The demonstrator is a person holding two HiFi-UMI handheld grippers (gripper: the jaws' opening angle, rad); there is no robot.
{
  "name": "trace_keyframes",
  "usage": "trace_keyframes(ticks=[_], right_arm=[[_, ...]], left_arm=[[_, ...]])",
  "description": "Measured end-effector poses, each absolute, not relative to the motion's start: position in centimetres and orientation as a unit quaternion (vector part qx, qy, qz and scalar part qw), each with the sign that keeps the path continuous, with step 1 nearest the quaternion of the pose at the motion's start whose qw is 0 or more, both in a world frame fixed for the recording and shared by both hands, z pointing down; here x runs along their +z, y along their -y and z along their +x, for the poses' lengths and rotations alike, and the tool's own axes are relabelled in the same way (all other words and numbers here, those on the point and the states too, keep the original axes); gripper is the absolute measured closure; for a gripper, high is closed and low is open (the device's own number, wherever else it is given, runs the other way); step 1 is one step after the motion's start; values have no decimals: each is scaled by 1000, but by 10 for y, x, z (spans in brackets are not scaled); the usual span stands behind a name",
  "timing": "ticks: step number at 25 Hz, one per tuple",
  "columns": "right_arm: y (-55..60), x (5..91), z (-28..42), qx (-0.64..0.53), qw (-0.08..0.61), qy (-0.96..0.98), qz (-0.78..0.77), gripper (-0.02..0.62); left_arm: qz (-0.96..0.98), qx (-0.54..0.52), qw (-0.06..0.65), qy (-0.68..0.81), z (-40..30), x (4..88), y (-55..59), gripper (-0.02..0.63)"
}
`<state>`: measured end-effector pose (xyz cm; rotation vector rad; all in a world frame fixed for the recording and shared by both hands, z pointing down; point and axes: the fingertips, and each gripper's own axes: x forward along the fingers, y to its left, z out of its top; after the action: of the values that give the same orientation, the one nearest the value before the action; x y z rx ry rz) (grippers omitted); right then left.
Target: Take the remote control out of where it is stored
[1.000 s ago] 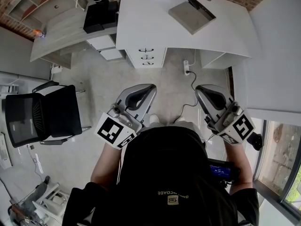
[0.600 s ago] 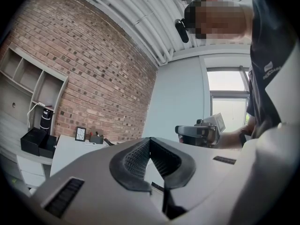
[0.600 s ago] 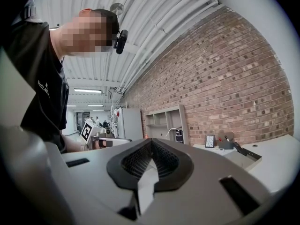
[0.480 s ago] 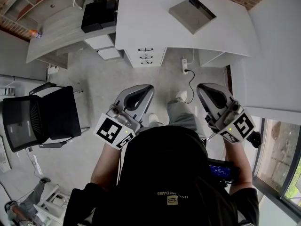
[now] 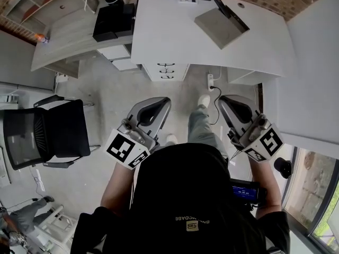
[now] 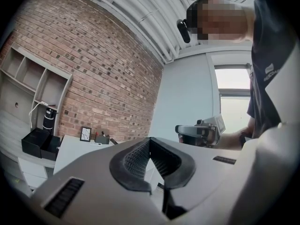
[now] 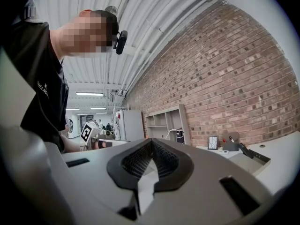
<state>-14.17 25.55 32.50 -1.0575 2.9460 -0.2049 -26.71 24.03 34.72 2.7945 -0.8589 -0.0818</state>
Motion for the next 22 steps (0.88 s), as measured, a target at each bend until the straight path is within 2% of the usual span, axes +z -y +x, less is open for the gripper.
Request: trace_keyframes(ticks=[7,22], right_arm=[[-192,338,-111,-90,13,-942,-323,589],[-57,354,-38,-126,-13,-952,-278,589]], left_arm=[[943,-16,112,312,-238,354,-191,600],[932,-24,148,331,-147,358,-66,600]])
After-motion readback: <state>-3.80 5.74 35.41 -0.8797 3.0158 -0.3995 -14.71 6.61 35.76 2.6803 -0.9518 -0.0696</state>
